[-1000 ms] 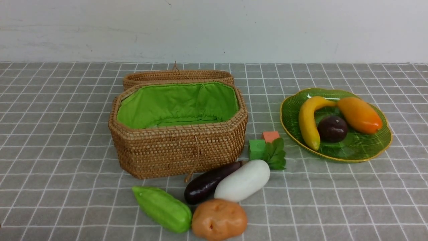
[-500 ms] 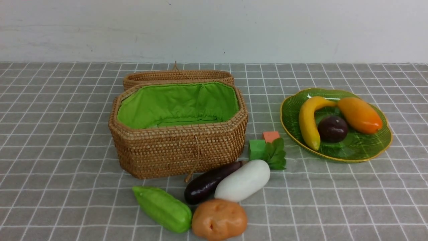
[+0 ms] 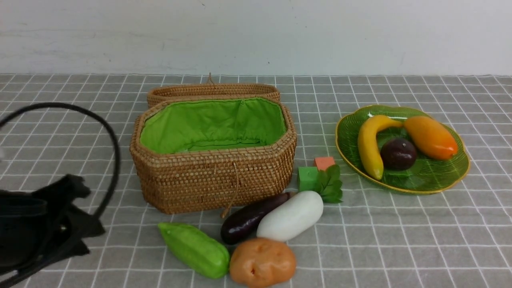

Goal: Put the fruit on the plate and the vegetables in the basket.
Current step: Take a chayote with your left arm and place it on the basket on the left.

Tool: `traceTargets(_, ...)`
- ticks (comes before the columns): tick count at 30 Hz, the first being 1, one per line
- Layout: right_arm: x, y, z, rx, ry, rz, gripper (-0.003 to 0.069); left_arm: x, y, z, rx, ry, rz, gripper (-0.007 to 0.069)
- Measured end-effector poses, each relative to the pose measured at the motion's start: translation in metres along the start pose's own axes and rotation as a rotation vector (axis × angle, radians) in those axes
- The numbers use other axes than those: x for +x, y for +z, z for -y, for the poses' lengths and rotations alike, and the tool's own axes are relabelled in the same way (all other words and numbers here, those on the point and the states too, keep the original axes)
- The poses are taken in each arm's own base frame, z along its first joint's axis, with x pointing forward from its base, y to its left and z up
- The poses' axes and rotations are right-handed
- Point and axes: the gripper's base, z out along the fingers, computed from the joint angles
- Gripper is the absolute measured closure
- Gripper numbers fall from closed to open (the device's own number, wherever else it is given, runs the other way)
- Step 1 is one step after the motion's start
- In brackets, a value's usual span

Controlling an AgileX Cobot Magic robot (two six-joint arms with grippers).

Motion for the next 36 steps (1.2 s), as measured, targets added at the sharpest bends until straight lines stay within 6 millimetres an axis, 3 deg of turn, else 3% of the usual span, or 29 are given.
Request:
traceTargets(5, 0.000, 0.000, 0.000, 0.000, 0.001, 0.000, 0.0592, 0.011, 0.056, 0.029, -0.007, 0.036, -0.148, 0.0188)
traceTargets(10, 0.000, 0.000, 0.000, 0.000, 0.001, -0.001, 0.0585, -0.003, 0.108, 0.051, -0.113, -0.030, -0.165, 0.0043)
traceTargets(12, 0.000, 0.000, 0.000, 0.000, 0.001, -0.001, 0.0585, -0.008, 0.118, 0.053, -0.135, -0.035, -0.158, 0.0026)
traceTargets(15, 0.000, 0.000, 0.000, 0.000, 0.001, -0.001, 0.0585, -0.015, 0.157, 0.049, -0.226, -0.062, -0.167, 0.0022)
traceTargets(18, 0.000, 0.000, 0.000, 0.000, 0.001, -0.001, 0.0585, -0.015, 0.170, 0.045, -0.256, -0.071, -0.182, 0.0041)
traceTargets(21, 0.000, 0.000, 0.000, 0.000, 0.001, -0.001, 0.0579, -0.013, 0.182, 0.039, -0.288, -0.067, -0.198, 0.0115)
traceTargets(24, 0.000, 0.000, 0.000, 0.000, 0.001, -0.001, 0.0575, -0.013, 0.180, 0.040, -0.291, -0.050, -0.198, 0.0163)
traceTargets(28, 0.000, 0.000, 0.000, 0.000, 0.001, -0.001, 0.0568, -0.016, 0.150, 0.051, -0.271, -0.004, -0.201, 0.0162)
traceTargets(34, 0.000, 0.000, 0.000, 0.000, 0.001, -0.001, 0.0564, -0.030, 0.071, 0.088, -0.168, 0.057, -0.157, 0.0162)
traceTargets(36, 0.000, 0.000, 0.000, 0.000, 0.001, -0.001, 0.0560, -0.044, 0.045, 0.110, -0.099, 0.075, -0.072, 0.0162)
